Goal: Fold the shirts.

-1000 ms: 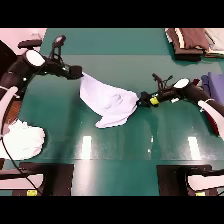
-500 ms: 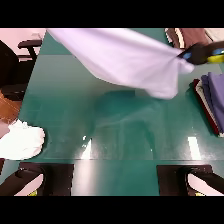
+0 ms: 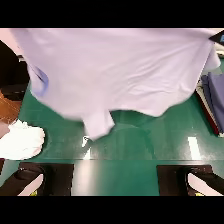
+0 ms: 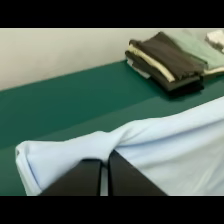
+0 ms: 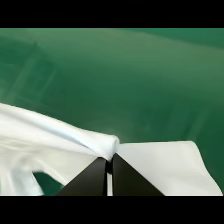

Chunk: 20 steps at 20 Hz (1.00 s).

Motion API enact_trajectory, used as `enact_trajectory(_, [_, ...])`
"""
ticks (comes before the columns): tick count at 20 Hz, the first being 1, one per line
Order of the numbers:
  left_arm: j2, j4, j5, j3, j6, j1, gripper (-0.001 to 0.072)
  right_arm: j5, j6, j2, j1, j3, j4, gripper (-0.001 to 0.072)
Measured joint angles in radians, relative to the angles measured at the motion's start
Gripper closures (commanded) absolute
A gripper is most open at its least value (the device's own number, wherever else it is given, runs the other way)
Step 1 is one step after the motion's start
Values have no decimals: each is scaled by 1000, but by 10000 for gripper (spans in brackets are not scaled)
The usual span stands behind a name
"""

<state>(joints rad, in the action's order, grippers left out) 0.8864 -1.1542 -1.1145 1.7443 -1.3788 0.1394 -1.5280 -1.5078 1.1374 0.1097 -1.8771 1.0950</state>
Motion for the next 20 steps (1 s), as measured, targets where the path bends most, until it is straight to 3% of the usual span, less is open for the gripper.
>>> enact_trajectory(3, [130, -39, -15, -84, 11, 0, 682, -30, -37, 144, 16, -14, 23, 697])
enact_trajectory(8, [464, -84, 71, -155, 21, -1, 680, -36, -68, 446, 61, -20, 84, 696])
enact_trajectory(9, [527, -88, 90, -160, 22, -1, 648, -29, -70, 496, 66, -21, 87, 691])
enact_trajectory(10, [576, -91, 104, -164, 23, -2, 355, -21, -73, 545, 70, -22, 91, 582])
enact_trajectory(11, [620, -92, 116, -166, 23, -2, 118, -13, -76, 584, 71, -22, 95, 334])
enact_trajectory(12, [650, -93, 121, -168, 22, -2, 168, -5, -76, 613, 71, -22, 96, 251])
enact_trajectory(16, [678, -95, 93, -167, 17, -31, 174, 8, -49, 658, 43, -23, 48, 253])
enact_trajectory(20, [578, -95, -58, -252, -5, -80, 174, -52, 20, 602, 0, 0, -21, 253])
